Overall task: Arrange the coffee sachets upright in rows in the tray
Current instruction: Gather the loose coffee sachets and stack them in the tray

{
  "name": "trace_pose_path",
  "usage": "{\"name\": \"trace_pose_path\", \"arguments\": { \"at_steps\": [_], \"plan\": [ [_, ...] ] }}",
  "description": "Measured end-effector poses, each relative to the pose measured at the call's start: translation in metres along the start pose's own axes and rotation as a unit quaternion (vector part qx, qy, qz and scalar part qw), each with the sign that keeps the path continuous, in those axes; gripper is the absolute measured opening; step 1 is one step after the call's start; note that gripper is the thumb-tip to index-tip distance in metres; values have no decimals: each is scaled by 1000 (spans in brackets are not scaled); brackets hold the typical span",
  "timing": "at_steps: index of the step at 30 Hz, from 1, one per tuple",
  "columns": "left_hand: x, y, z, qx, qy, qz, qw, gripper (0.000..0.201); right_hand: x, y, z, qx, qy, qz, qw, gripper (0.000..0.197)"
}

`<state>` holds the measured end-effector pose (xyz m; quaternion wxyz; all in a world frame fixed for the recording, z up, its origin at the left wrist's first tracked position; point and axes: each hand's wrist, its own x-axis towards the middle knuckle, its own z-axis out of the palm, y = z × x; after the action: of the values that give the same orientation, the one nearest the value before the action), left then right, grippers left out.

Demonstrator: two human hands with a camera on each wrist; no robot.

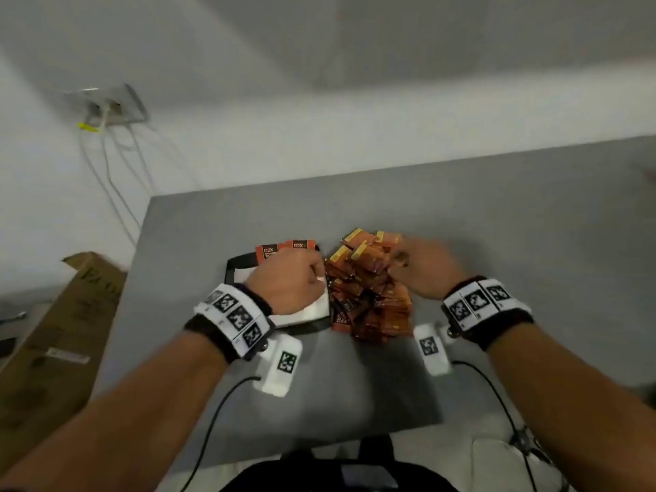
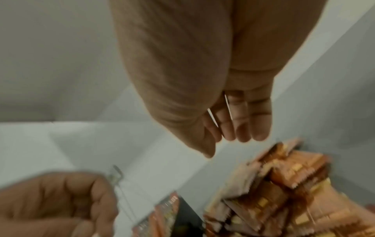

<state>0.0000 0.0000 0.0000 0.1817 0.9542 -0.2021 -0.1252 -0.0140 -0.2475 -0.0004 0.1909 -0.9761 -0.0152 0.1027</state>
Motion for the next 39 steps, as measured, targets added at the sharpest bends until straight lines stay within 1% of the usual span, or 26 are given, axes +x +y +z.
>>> {"name": "trace_pose_path", "arguments": {
  "at_steps": [1, 2, 3, 4, 6, 7, 9, 12, 13, 15, 17, 19, 21, 22, 23, 25, 26, 29, 30, 32, 33, 34, 37, 39],
  "plan": [
    [12, 4, 9, 14, -5, 1, 1000, 12, 14, 0, 9, -3, 9, 2, 1000, 20],
    [21, 11, 13, 52, -5, -13, 999, 15, 21, -3, 13, -14, 17, 0, 1000, 19],
    [31, 16, 22, 79, -14, -18, 997, 16, 33, -3, 24, -25, 12, 6, 1000, 21],
    [37, 24, 28, 110, -28, -32, 993, 17, 43, -4, 34, -40, 1, 7, 999, 25],
    [49, 28, 44, 162, -25, -39, 986, 16, 63, 4, 57, -68, -21, 7, 997, 38],
    [52, 27, 51, 185, -17, -43, 982, 14, 69, 8, 66, -72, -26, 9, 997, 39],
    [58, 25, 62, 210, 10, -45, 977, 13, 70, 7, 70, -68, -35, 5, 997, 36],
    [67, 25, 69, 203, 20, -36, 978, 21, 69, 5, 71, -52, 2, 0, 999, 28],
    [70, 26, 69, 196, 24, -34, 980, 24, 70, 6, 72, -36, 7, 6, 999, 28],
    [78, 26, 71, 190, 18, -34, 981, 35, 71, 9, 72, 2, 24, 21, 999, 33],
    [87, 27, 73, 197, -8, -33, 980, 52, 71, 15, 66, 43, 57, 48, 996, 33],
    [94, 32, 72, 191, -28, -27, 981, 66, 68, 23, 54, 85, 92, 88, 988, 23],
    [101, 37, 74, 156, -39, -9, 987, 80, 69, 36, 44, 128, 117, 129, 976, 8],
    [105, 40, 75, 139, -43, 2, 989, 84, 69, 42, 40, 142, 123, 137, 973, 5],
    [108, 44, 76, 132, -47, 13, 990, 82, 70, 49, 38, 149, 129, 136, 971, 6],
    [112, 50, 78, 152, -58, 35, 986, 69, 74, 60, 36, 162, 125, 130, 970, 12],
    [113, 53, 77, 166, -61, 44, 983, 60, 76, 65, 33, 171, 114, 124, 971, 14],
    [111, 55, 75, 191, -56, 65, 978, 37, 89, 72, 29, 150, 71, 117, 979, 7],
    [109, 54, 75, 202, -50, 74, 975, 33, 96, 73, 31, 139, 59, 117, 982, 12],
    [105, 51, 77, 201, -27, 88, 975, 29, 111, 73, 34, 113, 38, 114, 986, 28],
    [104, 49, 78, 190, -15, 89, 978, 29, 117, 72, 35, 106, 30, 105, 988, 32],
    [103, 48, 79, 172, -10, 87, 981, 31, 123, 71, 36, 102, 18, 102, 989, 34],
    [103, 44, 82, 124, -31, 89, 988, 34, 135, 64, 32, 80, -37, 86, 992, 30],
    [103, 45, 87, 119, -46, 97, 987, 45, 144, 63, 33, 48, -70, 67, 994, 29]
  ]
}}
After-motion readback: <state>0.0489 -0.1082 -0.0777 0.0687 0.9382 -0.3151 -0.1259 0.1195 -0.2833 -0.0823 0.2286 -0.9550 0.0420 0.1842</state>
